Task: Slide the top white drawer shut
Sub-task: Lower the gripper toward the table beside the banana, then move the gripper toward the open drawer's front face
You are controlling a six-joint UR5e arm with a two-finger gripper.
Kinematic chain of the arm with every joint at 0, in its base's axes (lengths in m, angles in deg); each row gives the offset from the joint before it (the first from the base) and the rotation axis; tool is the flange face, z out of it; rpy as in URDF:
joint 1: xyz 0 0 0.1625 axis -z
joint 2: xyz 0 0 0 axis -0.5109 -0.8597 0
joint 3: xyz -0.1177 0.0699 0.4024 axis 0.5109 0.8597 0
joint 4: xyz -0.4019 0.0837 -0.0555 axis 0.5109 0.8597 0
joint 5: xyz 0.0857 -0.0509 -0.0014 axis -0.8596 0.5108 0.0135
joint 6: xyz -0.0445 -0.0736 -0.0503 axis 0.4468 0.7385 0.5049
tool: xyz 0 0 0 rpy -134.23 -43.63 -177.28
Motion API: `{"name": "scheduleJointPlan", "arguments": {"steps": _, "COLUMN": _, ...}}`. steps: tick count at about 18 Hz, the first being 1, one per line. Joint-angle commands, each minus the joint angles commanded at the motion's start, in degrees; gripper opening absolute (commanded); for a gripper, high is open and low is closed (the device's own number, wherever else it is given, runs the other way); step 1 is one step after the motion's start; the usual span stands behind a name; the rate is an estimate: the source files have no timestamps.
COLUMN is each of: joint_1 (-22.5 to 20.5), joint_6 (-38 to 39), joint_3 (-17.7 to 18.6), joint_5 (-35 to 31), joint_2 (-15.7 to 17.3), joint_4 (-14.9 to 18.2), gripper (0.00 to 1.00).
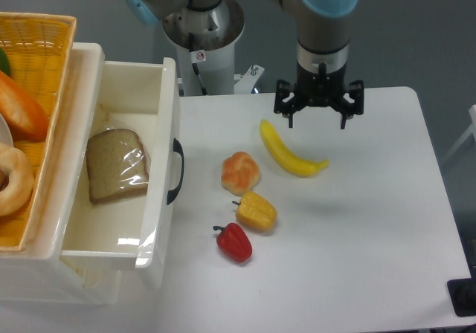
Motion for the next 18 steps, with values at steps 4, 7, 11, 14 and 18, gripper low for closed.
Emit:
{"name": "scheduleJointPlan", "arguments": {"steps": 4, "joint_1": 1.1, "joint_6": 8.6, "joint_3": 0.6, "joint_5": -3.7, "joint_2": -3.0, "joint_4": -1.3, "gripper": 1.00}}
{"name": "scheduleJointPlan", "arguments": {"steps": 7, "joint_1": 2.0, "joint_6": 13.9, "joint_3": 0.0, "joint_5": -3.1, "joint_2": -4.7, "joint_4": -2.4, "gripper": 1.00}}
{"name": "scheduleJointPlan", "arguments": {"steps": 11, "joint_1": 3.7, "joint_6": 18.8, "joint_3": -0.9, "joint_5": 3.8, "joint_2": -6.7, "joint_4": -2.5, "gripper": 1.00}}
{"name": "scheduleJointPlan", "arguments": {"steps": 14, "joint_1": 5.2, "joint_6": 19.3, "joint_3": -1.1, "joint_5": 7.6, "joint_2": -7.1, "joint_4": -2.5, "gripper": 1.00}}
{"name": "scheduleJointPlan", "arguments": {"steps": 18, "joint_1": 7.8, "joint_6": 21.2, "joint_3": -1.3, "joint_5": 7.9, "joint_2": -7.9, "joint_4": -2.6, "gripper": 1.00}}
